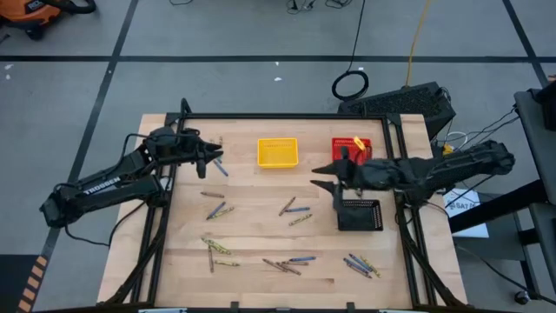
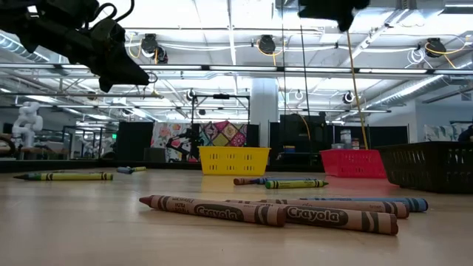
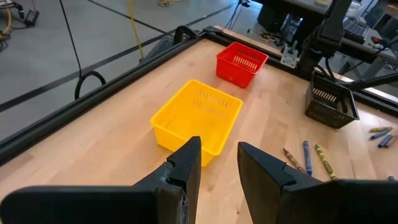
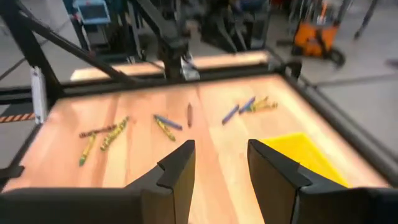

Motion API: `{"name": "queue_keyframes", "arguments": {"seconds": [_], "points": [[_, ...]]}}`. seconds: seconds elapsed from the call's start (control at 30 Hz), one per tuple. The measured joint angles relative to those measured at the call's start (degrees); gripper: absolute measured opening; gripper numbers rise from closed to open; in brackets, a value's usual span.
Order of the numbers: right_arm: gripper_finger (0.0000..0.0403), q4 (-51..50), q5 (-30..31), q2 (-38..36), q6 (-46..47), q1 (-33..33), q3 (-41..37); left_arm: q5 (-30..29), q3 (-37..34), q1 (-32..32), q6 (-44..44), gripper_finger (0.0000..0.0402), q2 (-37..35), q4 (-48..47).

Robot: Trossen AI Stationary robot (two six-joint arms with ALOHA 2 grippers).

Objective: Sort crayons
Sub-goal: Put the blue crayon into the yellow bin

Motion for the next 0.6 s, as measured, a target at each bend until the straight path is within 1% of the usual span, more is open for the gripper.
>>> {"name": "queue_keyframes", "arguments": {"seconds": [0.13, 0.27, 0.53, 0.6], "points": [[0.0133, -0.16, -4.79, 4.13, 1.94, -3.54, 0.0, 0.0, 0.0, 0.0, 0.01, 0.0109, 0.0, 0.0], [0.0133, -0.14, -8.51, 8.68, 2.02, -5.15, 0.0, 0.0, 0.0, 0.0, 0.16, 0.0109, 0.0, 0.0], [0.0133, 0.02, -8.98, 18.03, 2.39, -5.53, 0.0, 0.0, 0.0, 0.02, 0.18, 0.0109, 0.0, -0.02], [0.0133, 0.07, -10.85, 20.18, 2.41, -5.53, -0.02, 0.0, 0.0, 0.02, 0.18, 0.0109, 0.0, -0.02]]}}
